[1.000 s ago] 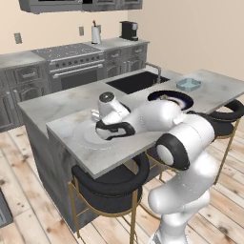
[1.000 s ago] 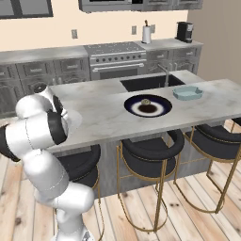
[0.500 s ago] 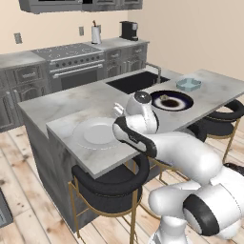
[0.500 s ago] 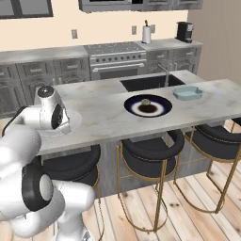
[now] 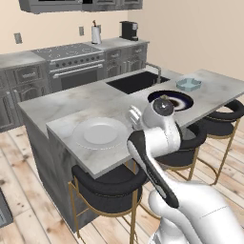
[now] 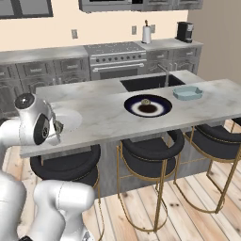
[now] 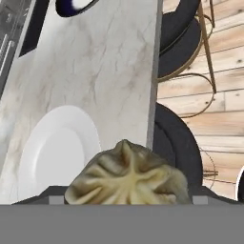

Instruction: Place two dumplings into each of the tupperware containers and then place the containers in the fridge.

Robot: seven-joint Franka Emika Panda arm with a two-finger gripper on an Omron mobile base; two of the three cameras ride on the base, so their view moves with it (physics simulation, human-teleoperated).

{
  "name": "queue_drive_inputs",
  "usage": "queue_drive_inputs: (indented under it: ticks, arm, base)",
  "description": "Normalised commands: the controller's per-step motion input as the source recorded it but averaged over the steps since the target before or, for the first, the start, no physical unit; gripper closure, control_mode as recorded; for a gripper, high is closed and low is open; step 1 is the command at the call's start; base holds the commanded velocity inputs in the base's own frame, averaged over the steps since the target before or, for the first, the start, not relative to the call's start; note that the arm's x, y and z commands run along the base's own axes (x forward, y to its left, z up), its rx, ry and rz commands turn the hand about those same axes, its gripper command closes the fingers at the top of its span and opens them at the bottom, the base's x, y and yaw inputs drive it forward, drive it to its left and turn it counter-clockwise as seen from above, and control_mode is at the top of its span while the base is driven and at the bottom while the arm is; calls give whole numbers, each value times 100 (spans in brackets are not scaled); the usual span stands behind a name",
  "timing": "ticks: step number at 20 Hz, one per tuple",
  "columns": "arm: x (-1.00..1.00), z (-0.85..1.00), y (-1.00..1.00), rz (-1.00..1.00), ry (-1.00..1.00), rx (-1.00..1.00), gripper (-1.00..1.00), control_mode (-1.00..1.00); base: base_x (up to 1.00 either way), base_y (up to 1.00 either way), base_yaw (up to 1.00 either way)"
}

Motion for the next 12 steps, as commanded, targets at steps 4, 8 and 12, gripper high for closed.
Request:
queue_drive_inputs:
  ticks: [4, 8, 12]
  arm:
    - [-62, 6, -86, -21, 0, 3, 100, -100]
    - [-46, 0, -100, -9, 0, 8, 100, -100]
    - [-21, 0, -100, -1, 0, 8, 100, -100]
  base:
    - [0, 0, 0]
    - [0, 0, 0]
    - [0, 0, 0]
